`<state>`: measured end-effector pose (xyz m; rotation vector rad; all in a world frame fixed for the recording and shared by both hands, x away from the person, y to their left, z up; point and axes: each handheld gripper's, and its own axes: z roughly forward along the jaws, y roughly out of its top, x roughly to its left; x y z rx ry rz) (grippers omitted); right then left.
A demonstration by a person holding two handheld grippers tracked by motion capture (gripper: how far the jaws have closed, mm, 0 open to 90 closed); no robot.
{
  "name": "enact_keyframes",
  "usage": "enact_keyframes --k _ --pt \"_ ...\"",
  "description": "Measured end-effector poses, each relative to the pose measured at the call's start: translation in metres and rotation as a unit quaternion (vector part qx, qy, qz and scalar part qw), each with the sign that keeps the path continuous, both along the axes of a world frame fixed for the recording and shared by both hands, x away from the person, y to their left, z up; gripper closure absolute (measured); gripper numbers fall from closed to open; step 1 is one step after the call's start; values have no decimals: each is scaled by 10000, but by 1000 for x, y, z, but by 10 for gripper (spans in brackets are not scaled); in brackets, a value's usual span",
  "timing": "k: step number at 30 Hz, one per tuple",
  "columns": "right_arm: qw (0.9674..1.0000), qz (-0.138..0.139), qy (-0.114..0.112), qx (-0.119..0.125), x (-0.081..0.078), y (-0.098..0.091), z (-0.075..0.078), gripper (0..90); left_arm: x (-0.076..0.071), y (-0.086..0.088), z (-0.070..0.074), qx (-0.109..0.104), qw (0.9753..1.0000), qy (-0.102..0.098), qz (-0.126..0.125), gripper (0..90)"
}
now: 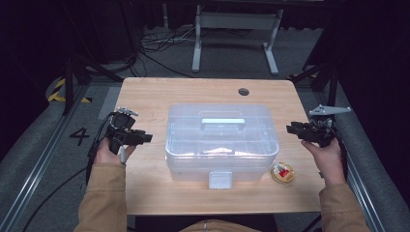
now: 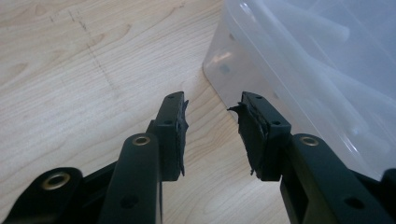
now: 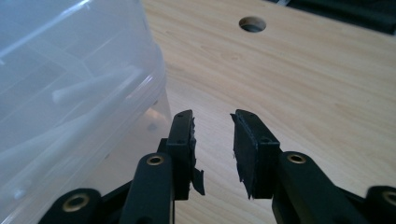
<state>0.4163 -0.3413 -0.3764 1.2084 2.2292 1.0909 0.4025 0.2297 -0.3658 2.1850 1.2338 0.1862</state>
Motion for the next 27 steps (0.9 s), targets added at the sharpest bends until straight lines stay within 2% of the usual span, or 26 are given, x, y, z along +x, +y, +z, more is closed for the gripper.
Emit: enact_keyframes --k 4,6,8,12,16,19,24,27 --pt "9999 8 -4 118 -4 -5 4 698 1 -4 4 -61 9999 117 -105 584" --pt "9998 -62 -9 177 -6 -8 5 689 1 -4 7 -76 9999 87 -125 579" --pt "9999 -57 -10 152 -6 -9 5 689 1 -3 8 -92 9998 96 -141 577" --pt "10000 -23 -9 7 -9 -7 1 662 4 -3 14 -257 9993 119 -236 566" --pt "10000 -15 40 73 -11 -9 0 650 1 -15 30 -268 9984 -109 -490 522" --pt "9998 -8 113 133 -12 -12 -2 648 0 -22 37 -256 9976 -160 -628 503" --pt "9997 3 159 180 -14 -13 -2 647 -4 -39 56 -282 9942 -384 -960 495" --pt "9998 15 144 161 -15 -12 -2 632 -5 -46 64 -330 9925 -433 -1092 480"
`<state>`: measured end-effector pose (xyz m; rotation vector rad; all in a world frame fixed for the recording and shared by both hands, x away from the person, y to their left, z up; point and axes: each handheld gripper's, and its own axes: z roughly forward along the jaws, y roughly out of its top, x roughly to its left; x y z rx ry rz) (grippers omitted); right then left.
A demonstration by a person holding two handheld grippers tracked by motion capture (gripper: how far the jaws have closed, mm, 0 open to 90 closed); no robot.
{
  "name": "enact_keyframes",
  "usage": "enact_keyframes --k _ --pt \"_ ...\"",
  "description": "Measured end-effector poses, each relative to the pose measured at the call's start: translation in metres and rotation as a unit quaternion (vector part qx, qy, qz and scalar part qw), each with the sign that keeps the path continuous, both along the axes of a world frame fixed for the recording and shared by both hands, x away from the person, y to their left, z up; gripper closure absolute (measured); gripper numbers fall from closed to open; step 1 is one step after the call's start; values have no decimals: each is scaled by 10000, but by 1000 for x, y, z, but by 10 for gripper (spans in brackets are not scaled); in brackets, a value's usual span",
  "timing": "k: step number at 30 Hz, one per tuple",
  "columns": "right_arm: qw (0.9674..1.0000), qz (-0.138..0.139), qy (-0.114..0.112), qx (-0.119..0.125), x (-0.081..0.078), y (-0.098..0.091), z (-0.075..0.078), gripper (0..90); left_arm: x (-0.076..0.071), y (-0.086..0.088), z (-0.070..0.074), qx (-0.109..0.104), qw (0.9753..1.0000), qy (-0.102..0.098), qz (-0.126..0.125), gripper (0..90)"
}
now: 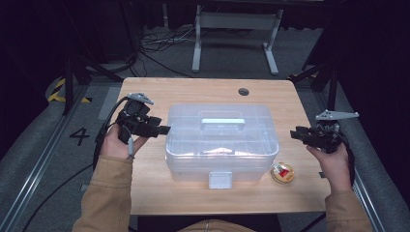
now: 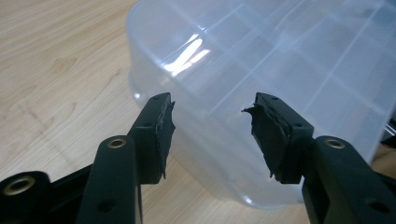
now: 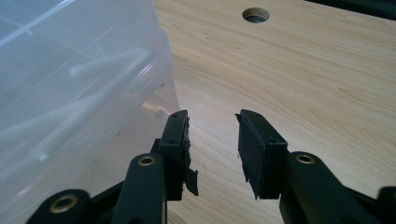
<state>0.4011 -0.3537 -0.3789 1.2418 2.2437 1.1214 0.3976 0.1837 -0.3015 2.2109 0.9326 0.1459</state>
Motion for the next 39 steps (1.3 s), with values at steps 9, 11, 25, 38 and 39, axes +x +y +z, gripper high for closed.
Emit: enact_keyframes --k 9,11,25,38,39 --pt "10000 -74 -8 59 -5 -7 0 619 -1 -33 20 8 9985 -148 -534 455" --pt "9999 -86 -8 76 -6 -9 0 617 0 -43 21 -5 9975 -160 -693 428" --pt "9998 23 34 185 -8 -7 -2 614 12 -87 12 218 9936 -23 -1109 452" --pt "9995 173 79 243 -10 -3 -6 624 18 -115 -1 549 9911 -98 -1211 518" --pt "9995 185 74 242 -10 -3 -6 624 19 -116 -1 548 9911 -112 -1211 518"
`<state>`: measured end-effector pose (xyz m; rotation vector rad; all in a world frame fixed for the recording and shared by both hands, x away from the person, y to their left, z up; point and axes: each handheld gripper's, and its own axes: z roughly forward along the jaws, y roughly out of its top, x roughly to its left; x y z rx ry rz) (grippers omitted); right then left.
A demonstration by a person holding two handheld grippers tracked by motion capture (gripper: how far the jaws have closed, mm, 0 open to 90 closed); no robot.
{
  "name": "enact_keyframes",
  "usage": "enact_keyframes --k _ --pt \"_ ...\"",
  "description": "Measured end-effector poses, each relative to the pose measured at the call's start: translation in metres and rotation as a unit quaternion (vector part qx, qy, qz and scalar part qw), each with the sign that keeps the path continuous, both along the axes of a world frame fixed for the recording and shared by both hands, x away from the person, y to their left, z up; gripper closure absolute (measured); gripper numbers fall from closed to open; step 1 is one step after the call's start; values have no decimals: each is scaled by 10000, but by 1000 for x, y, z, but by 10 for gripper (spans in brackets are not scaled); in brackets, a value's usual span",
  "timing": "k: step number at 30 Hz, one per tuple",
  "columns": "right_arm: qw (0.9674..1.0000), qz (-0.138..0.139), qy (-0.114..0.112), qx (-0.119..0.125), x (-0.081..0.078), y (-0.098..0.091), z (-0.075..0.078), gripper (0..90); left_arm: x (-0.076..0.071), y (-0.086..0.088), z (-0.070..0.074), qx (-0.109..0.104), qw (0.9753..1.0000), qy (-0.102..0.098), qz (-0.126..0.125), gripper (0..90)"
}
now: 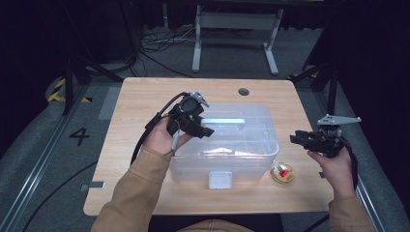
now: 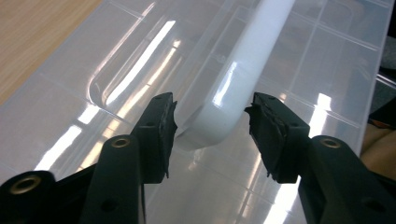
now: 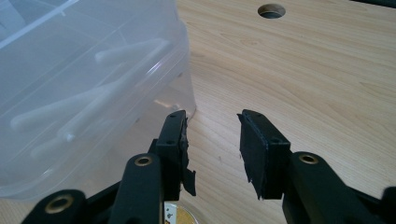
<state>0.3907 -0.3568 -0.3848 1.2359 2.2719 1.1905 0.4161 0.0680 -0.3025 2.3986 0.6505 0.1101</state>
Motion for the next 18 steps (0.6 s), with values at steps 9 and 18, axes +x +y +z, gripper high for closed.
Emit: enact_keyframes --k 9,18 --pt "9999 -79 88 33 -7 -6 -2 628 3 -2 0 32 9998 67 193 636" --pt "9998 -133 106 32 -14 -10 -3 629 1 -4 2 337 9983 -484 -39 744"
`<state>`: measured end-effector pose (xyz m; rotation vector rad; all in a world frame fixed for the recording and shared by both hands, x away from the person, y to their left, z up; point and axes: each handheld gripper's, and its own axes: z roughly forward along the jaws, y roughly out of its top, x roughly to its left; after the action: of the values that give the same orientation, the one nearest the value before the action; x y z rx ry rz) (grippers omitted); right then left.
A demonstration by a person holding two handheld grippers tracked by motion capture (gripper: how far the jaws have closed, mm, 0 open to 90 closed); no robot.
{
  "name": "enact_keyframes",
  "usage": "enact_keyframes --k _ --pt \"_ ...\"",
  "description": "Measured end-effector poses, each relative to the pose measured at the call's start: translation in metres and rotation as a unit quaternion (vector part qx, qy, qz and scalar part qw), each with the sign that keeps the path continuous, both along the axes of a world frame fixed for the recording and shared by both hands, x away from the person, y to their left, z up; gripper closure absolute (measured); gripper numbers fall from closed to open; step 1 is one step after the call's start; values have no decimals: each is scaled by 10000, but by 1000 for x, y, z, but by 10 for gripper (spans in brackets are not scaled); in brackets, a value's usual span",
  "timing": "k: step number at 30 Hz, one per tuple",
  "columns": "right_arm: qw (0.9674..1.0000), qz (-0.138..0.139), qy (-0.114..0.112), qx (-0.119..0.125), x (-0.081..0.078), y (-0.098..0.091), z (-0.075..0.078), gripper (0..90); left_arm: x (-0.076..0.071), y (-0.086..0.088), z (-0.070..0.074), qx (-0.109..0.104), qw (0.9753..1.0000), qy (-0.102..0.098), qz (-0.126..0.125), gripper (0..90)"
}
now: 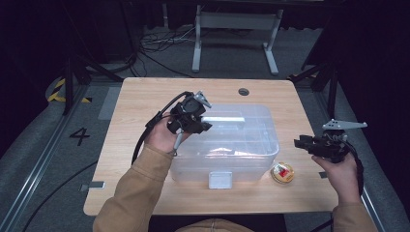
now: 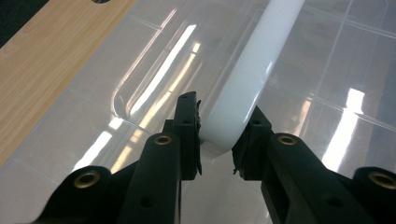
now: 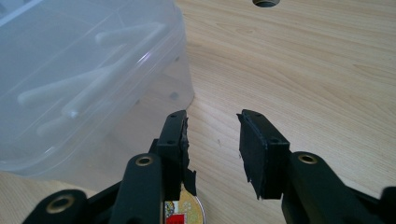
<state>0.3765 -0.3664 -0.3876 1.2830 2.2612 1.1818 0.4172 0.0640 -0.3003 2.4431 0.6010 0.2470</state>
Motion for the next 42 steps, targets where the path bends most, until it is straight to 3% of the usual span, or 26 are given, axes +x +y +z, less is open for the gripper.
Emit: enact_keyframes --k 7,16,21,30,35,42 --pt "9998 123 -16 179 -5 -3 1 669 7 0 8 1 10000 74 44 748" --pt "9989 423 -71 162 -9 1 5 717 18 -1 19 32 9997 215 107 742" --pt "9968 789 -130 87 -11 8 6 762 24 -1 24 59 9994 321 145 738" --pt "9947 1021 -95 95 -13 15 8 839 35 -2 32 51 9988 432 212 731" --pt "9916 1290 -82 54 -14 22 7 869 39 -3 35 95 9985 478 255 728" --pt "9843 1763 -104 41 -15 37 4 897 42 -4 38 134 9984 461 290 725"
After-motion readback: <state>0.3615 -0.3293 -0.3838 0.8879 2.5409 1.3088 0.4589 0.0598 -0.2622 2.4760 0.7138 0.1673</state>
